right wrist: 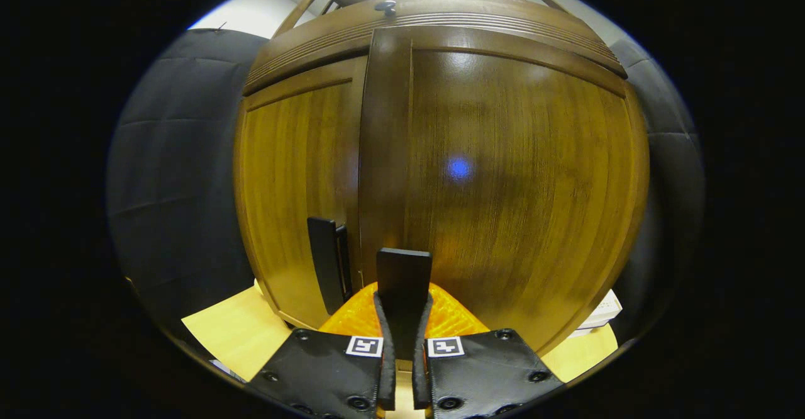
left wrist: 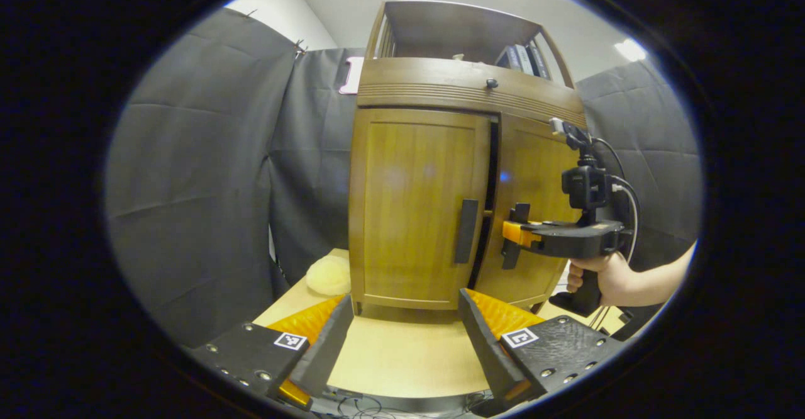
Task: Open the right door of the double-door shoe cabinet with the right hand, and open the left door with the left hand.
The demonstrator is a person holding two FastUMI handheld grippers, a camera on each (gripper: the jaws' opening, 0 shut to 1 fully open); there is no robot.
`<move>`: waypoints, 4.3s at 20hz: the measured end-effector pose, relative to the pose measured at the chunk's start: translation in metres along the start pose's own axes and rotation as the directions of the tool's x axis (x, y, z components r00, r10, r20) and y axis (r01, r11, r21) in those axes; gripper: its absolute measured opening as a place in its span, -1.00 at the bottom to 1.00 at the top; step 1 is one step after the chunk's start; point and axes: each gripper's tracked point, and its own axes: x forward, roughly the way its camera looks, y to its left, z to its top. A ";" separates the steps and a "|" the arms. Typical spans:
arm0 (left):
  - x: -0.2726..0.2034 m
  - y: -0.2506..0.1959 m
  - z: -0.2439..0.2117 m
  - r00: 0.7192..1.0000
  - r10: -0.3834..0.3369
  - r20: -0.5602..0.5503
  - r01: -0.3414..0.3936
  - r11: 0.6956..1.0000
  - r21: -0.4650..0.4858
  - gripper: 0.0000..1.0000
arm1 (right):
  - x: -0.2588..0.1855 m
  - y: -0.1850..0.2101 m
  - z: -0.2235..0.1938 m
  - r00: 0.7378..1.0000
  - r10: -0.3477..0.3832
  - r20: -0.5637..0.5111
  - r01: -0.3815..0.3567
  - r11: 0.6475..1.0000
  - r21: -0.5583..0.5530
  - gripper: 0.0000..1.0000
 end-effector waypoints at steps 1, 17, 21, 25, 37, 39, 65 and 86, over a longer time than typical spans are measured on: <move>0.001 -0.003 -0.005 1.000 -0.010 -0.009 0.011 1.000 0.005 0.97 | -0.006 -0.001 -0.002 1.000 0.000 -0.001 0.000 1.000 -0.002 -0.76; 0.021 -0.052 0.018 0.999 -0.033 -0.009 0.033 0.999 -0.011 0.97 | -0.102 -0.021 -0.021 0.991 0.133 -0.030 -0.134 0.991 -0.012 -0.81; 0.014 -0.073 0.024 1.000 0.006 -0.014 -0.006 1.000 -0.003 0.97 | -0.133 -0.041 -0.032 0.983 0.182 -0.015 -0.182 0.983 -0.001 -0.76; 0.001 -0.099 0.020 0.999 0.041 -0.011 -0.041 0.999 0.011 0.97 | -0.168 -0.067 -0.044 0.980 0.197 -0.012 -0.197 0.980 0.034 -0.77; -0.008 -0.192 0.035 0.998 -0.034 0.043 0.032 0.998 0.053 0.97 | -0.229 -0.185 -0.067 0.996 0.084 0.023 -0.085 0.995 0.056 -0.77; -0.008 -0.201 0.037 0.997 -0.057 0.053 0.054 0.997 0.051 0.97 | -0.233 -0.204 -0.069 0.998 0.054 0.038 -0.057 0.996 0.067 -0.85; 0.000 -0.198 0.037 0.990 -0.139 0.020 0.137 0.988 0.066 0.97 | -0.289 -0.202 -0.068 1.000 -0.011 0.023 0.007 0.988 0.156 -0.80; 0.047 0.008 0.037 0.989 -0.124 0.081 0.123 0.992 0.012 0.94 | -0.189 -0.047 0.019 0.995 -0.074 0.061 0.070 0.995 0.064 -0.93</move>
